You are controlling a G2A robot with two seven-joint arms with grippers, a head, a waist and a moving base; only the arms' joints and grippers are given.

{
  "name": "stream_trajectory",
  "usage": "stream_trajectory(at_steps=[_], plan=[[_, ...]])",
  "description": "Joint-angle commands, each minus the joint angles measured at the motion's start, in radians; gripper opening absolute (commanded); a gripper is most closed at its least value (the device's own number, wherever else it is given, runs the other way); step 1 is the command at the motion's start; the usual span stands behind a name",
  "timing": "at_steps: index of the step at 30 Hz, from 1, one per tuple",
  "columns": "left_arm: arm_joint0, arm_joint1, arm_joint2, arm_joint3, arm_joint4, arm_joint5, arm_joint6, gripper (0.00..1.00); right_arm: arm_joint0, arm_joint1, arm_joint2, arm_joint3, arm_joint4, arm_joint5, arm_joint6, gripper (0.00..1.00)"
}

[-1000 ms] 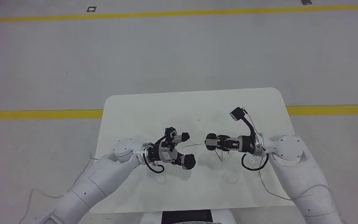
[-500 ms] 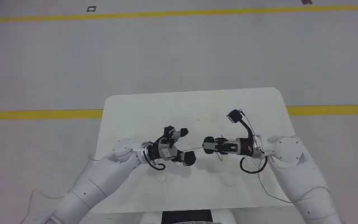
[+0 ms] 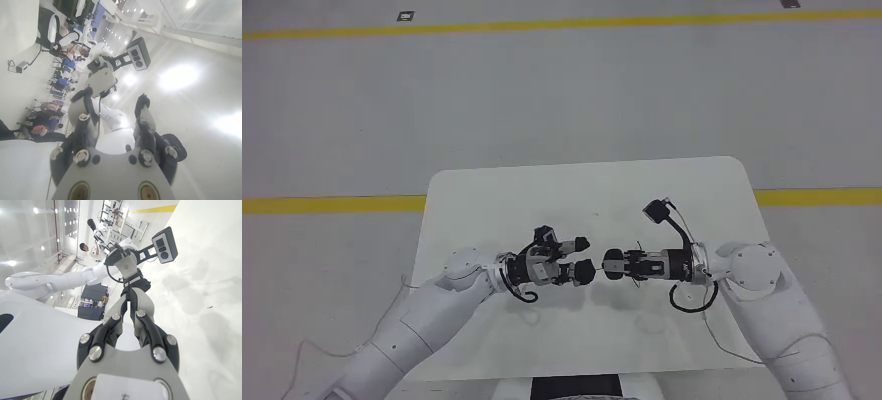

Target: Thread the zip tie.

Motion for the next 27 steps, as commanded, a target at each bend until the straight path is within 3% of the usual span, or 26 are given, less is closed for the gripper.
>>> stream_trajectory(at_steps=[1, 9, 15, 27], plan=[[0.0, -0.001, -0.001, 0.001, 0.002, 0.003, 0.0, 0.13, 0.0, 0.0, 0.001, -0.001, -0.002, 0.0, -0.002, 0.0], [-0.002, -0.007, 0.004, 0.006, 0.012, 0.019, 0.0, 0.09, -0.001, -0.001, 0.004, -0.007, -0.009, 0.0, -0.02, 0.0], [-0.006, -0.011, 0.006, 0.012, 0.02, 0.027, 0.001, 0.13, 0.005, -0.002, 0.001, 0.0, -0.012, 0.0, -0.023, 0.0], [-0.007, -0.016, 0.008, 0.01, 0.053, 0.034, 0.015, 0.12, 0.016, -0.001, -0.012, 0.016, -0.022, 0.0, -0.026, 0.0]])
